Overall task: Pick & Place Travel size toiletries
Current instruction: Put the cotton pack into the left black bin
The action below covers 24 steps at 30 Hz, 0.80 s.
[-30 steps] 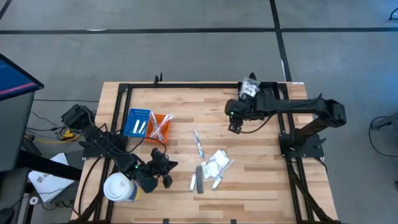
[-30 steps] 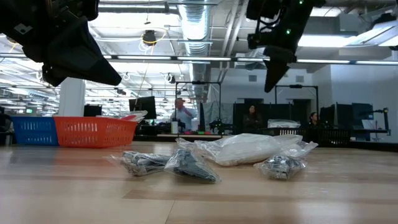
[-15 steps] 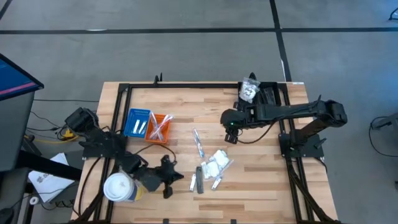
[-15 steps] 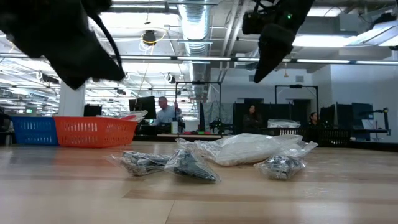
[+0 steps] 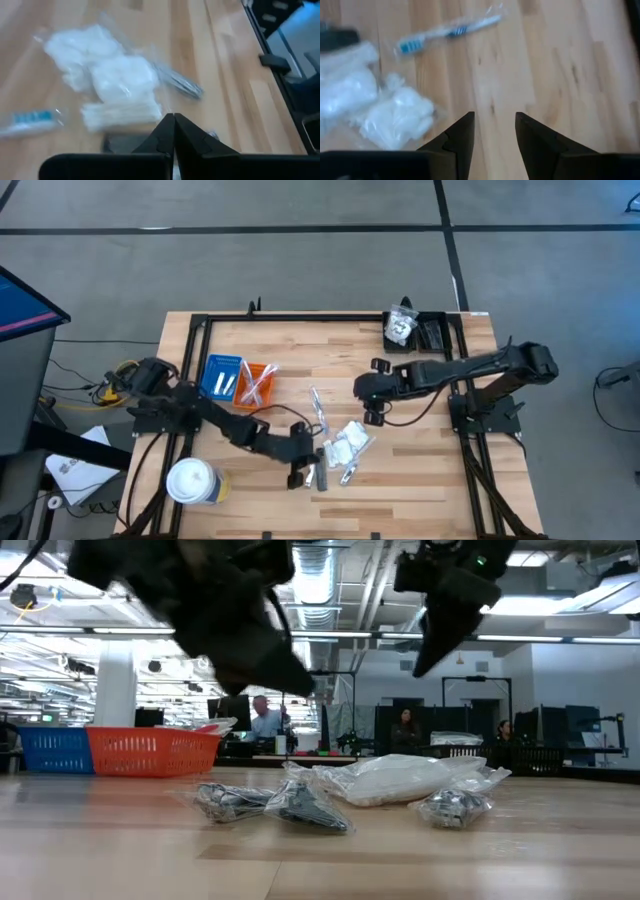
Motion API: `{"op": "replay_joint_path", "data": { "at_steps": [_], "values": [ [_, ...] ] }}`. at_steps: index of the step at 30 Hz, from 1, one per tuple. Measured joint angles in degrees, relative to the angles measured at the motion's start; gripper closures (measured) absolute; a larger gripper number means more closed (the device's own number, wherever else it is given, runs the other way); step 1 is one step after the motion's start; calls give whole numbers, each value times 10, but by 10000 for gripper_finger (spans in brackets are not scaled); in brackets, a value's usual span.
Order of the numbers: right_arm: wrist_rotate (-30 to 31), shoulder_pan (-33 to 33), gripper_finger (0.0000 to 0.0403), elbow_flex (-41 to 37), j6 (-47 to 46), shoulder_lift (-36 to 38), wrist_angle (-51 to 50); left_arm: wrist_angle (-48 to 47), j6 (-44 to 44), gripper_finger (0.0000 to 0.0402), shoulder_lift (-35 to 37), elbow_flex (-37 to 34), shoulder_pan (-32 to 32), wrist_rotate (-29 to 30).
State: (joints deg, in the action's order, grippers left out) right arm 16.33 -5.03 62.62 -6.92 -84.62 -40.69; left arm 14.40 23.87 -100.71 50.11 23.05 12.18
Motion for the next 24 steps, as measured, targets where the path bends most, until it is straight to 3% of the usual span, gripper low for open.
{"op": "replay_joint_path", "data": {
  "at_steps": [9, 17, 24],
  "values": [
    [1, 9, 283, -72, -15, -1, 41, 1, -24, 401, -20, 18, -78, -65],
    [2, 20, 285, -72, 33, 0, 133, -1, -42, 401, -119, 84, -88, -135],
    [2, 21, 285, -72, 59, 0, 169, -49, -21, 401, -151, 116, -89, -127]
  ]
}}
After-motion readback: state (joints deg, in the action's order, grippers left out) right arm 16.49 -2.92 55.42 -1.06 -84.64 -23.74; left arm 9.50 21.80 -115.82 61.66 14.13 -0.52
